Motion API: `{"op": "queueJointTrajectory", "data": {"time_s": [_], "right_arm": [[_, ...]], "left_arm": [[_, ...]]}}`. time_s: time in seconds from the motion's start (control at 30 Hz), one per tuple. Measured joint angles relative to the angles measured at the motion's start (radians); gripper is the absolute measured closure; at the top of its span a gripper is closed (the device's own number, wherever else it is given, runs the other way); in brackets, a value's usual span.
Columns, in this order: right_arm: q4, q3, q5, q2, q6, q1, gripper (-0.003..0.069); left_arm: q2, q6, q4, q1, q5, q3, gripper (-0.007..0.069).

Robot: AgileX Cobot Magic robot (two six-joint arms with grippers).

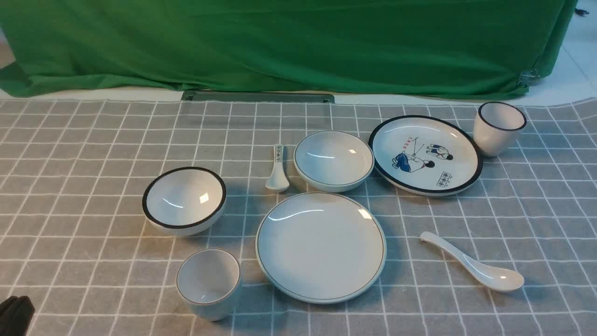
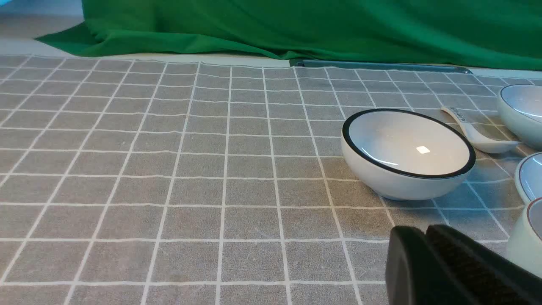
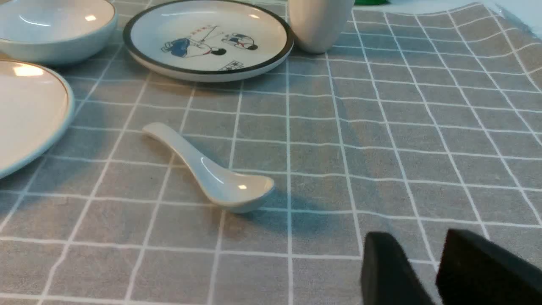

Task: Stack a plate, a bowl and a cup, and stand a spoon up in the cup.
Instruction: Use the left arm to grab a blue rice bowl

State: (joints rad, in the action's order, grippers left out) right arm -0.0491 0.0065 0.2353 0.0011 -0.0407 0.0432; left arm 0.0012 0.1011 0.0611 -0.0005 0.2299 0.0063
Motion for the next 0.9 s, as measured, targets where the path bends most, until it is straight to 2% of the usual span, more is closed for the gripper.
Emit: {"op": "queueJointTrajectory", "data": {"time_s": [0.5,0.67,0.9], "right_arm": [[0.000,0.000,0.000,0.000,0.000,0.000,0.0418],[-0.001,0.000,0.000,0.000,0.000,0.000,0.0418],[-0.001,0.000,-0.017,0.000,0.000,0.000,0.0418]], "left_arm": [[0.000,0.000,-0.001,0.000,0.000,0.000,0.0607],[0.000,0.000,-0.047,0.000,-0.034,0.000,0.0607],[0.000,-0.066,0.219,0.000,-0.288,0.000,0.0607]]}}
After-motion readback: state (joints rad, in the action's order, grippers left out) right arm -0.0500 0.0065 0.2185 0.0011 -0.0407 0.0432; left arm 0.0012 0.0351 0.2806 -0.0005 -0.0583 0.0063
